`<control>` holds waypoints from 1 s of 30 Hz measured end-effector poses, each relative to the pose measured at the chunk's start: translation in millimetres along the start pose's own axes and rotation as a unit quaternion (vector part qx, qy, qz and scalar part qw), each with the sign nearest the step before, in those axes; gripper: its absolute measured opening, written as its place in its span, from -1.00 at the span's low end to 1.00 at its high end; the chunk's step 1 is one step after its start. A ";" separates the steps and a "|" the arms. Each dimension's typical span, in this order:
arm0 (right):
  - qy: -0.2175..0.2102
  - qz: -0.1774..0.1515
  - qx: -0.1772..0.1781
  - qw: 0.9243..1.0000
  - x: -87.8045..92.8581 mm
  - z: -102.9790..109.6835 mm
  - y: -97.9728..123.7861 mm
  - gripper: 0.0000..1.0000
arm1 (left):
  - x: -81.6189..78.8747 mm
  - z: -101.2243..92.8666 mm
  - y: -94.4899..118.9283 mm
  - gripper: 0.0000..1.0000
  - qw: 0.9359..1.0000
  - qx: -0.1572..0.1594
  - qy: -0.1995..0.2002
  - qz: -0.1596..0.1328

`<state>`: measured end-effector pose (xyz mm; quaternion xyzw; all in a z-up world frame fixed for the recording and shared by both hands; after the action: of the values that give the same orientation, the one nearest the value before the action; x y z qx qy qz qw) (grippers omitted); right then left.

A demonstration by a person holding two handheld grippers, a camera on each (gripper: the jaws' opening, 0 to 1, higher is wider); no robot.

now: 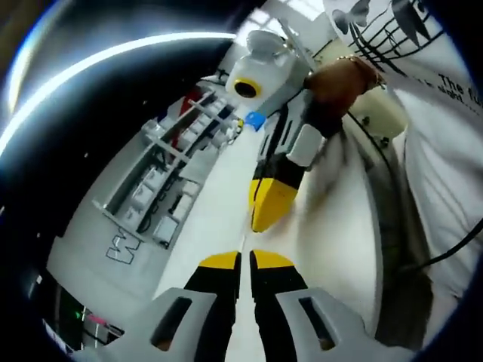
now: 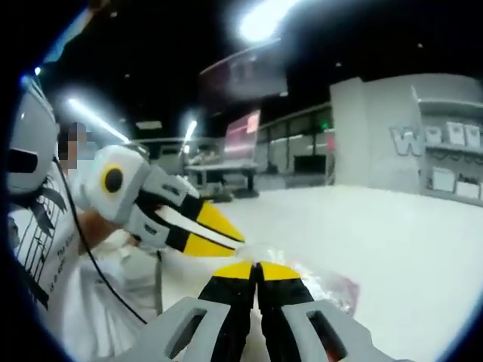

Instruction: Open the resealable bag by pulling the two sides of the seal apart until the entire bag opening is separated and visibly accessible.

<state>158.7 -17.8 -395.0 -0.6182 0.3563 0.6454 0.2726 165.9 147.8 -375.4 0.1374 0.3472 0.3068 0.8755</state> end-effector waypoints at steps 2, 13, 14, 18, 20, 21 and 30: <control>-0.002 0.000 -0.001 1.000 0.0 0.0 0.0 -1.00 | 0.3 0.2 -0.7 -0.89 1.000 0.000 -0.004 0.003; -0.004 0.002 -0.007 1.000 -0.4 1.6 -0.7 -1.00 | -3.0 2.3 -2.7 -0.89 1.000 0.007 -0.029 0.008; -0.004 0.002 -0.008 1.000 -0.5 1.9 -0.8 -1.00 | -3.4 2.3 -3.1 -0.89 0.999 0.009 -0.032 0.009; -0.005 0.001 -0.009 1.000 -1.3 1.8 -0.5 -1.00 | -4.5 2.7 -4.4 -0.89 0.999 0.013 -0.036 0.009; -0.007 0.000 -0.009 1.000 -1.9 1.2 -0.5 -1.00 | -4.7 2.5 -5.0 -0.90 0.999 0.015 -0.038 0.012; -0.008 0.000 -0.009 1.000 -2.0 0.9 -0.6 -1.00 | -4.7 2.5 -5.2 -0.90 0.999 0.016 -0.039 0.013; -0.017 0.001 -0.014 1.000 -1.7 1.1 -1.0 -1.00 | -5.6 3.6 -5.5 -0.97 0.999 0.012 -0.049 0.019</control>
<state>159.1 -16.2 -393.5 -0.6106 0.3434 0.6610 0.2689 167.6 139.9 -372.4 0.1694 0.3046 0.3125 0.8837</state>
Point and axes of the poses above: the point that each gripper's makers call its tool centre point, and the gripper's own axes: y roughly backward along the fingers, z roughly to its left, x roughly out of its underside, the point moved 10 cm from there along y, roughly backward along the fingers, and after that the axes turned 14 degrees about x, right-handed, at the moved point
